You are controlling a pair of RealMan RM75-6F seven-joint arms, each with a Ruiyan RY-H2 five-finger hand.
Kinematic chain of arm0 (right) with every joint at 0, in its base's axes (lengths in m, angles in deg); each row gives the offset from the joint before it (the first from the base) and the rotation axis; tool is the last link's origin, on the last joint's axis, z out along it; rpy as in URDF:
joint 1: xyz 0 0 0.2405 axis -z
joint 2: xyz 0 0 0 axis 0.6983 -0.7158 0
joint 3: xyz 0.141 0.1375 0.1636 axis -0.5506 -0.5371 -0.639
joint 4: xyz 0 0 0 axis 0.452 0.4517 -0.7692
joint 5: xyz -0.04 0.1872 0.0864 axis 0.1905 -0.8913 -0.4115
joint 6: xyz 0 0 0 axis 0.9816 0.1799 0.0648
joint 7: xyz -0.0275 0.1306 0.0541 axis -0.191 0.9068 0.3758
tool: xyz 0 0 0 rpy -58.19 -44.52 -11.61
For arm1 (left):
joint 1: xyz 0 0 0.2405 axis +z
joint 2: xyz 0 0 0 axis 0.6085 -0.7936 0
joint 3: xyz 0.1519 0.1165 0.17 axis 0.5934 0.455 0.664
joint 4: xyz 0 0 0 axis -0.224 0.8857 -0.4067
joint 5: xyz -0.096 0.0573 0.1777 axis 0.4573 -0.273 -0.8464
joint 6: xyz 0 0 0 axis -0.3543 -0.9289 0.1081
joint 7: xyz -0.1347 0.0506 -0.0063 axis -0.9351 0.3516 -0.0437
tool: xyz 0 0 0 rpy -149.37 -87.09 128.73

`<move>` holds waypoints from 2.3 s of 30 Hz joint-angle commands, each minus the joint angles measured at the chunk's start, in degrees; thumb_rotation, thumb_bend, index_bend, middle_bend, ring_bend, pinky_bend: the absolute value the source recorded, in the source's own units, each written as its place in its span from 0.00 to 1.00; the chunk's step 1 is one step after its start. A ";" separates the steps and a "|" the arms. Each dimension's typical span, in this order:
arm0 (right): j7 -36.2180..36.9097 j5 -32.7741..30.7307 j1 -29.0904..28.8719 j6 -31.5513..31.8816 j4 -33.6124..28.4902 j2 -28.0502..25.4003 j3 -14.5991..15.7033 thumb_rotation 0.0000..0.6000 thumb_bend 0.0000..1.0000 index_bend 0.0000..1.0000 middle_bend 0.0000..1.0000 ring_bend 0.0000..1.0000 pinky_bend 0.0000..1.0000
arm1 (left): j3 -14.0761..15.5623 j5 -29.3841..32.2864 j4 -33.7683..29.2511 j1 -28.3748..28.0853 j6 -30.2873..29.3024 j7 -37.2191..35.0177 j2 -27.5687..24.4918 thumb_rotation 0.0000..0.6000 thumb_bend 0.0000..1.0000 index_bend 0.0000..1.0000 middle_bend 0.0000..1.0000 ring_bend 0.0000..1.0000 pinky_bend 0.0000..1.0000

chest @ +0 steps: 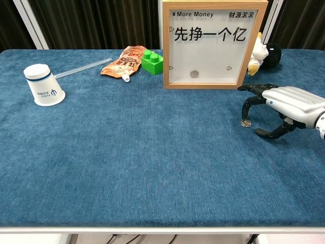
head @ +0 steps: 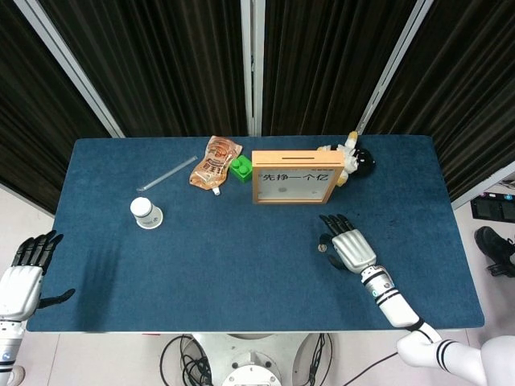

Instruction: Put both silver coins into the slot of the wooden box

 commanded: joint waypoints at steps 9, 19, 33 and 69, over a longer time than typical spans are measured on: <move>-0.52 -0.37 -0.11 -0.57 0.25 0.26 -0.11 1.00 0.31 0.42 0.01 0.00 0.00 | -0.04 0.13 0.30 -0.02 0.13 -0.35 0.06 1.00 0.00 0.03 0.01 0.00 0.00; -0.42 -0.68 -0.25 -0.73 0.93 0.83 -0.47 1.00 0.31 0.42 0.01 0.00 0.00 | 0.02 0.19 1.30 -0.23 0.67 -1.29 0.41 1.00 0.00 0.03 0.01 0.00 0.00; -0.92 -0.88 -0.73 0.05 3.19 2.97 -1.50 1.00 0.32 0.49 0.02 0.00 0.00 | 0.29 -0.06 2.88 -0.49 1.21 -2.88 0.80 1.00 0.00 0.03 0.01 0.00 0.00; 2.18 0.79 -0.99 2.01 6.14 4.06 -1.19 1.00 0.33 0.55 0.03 0.00 0.00 | 0.24 0.07 2.78 -0.61 1.02 -2.28 0.78 1.00 0.00 0.03 0.01 0.00 0.00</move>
